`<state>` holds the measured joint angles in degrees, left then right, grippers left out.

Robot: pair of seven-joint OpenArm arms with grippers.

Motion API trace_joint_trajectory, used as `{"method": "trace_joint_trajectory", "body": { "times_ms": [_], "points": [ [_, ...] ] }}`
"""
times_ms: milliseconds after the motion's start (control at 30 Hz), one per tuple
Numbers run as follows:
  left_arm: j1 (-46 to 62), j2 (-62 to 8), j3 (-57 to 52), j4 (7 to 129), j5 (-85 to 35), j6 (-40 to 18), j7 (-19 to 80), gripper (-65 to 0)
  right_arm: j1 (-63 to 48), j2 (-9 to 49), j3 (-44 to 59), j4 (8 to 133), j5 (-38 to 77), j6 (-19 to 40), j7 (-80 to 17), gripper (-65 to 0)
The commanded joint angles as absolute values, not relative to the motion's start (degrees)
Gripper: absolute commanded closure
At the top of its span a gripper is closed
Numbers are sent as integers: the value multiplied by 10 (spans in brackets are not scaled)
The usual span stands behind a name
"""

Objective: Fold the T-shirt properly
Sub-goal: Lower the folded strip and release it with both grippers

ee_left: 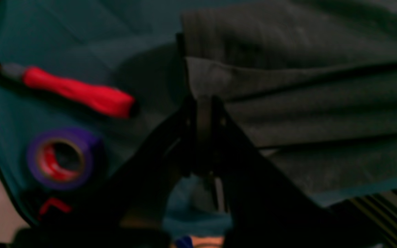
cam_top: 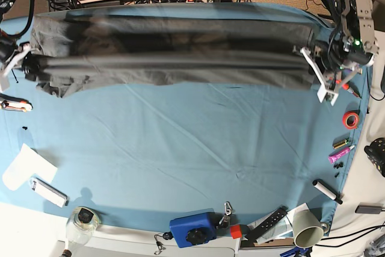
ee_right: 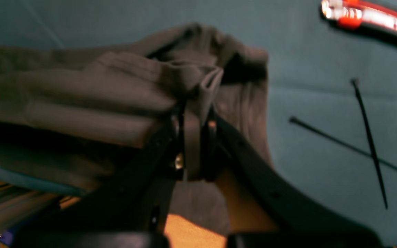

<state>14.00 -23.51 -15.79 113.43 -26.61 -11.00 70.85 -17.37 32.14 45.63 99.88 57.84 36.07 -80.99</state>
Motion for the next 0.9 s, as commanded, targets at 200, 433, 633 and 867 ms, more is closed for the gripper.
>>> {"method": "trace_joint_trajectory", "body": {
  "times_ms": [200,433,633,867],
  "points": [
    [182,-244,-163,1174,-240,-106,705,0,-203,319,466,1007,570,362,-800,0],
    [207,-238,-163,1184,-240,-106,700,0,-203,257,466,1007,570,362,-800,0],
    [210,-233,-163,1184,-241,-106,692,0,-203,240,466,1007,567,362,-800,0],
    [213,-233,-163,1184,-241,-106,701,-84,-203,240,466,1007,543,362,-800,-10]
  ]
}}
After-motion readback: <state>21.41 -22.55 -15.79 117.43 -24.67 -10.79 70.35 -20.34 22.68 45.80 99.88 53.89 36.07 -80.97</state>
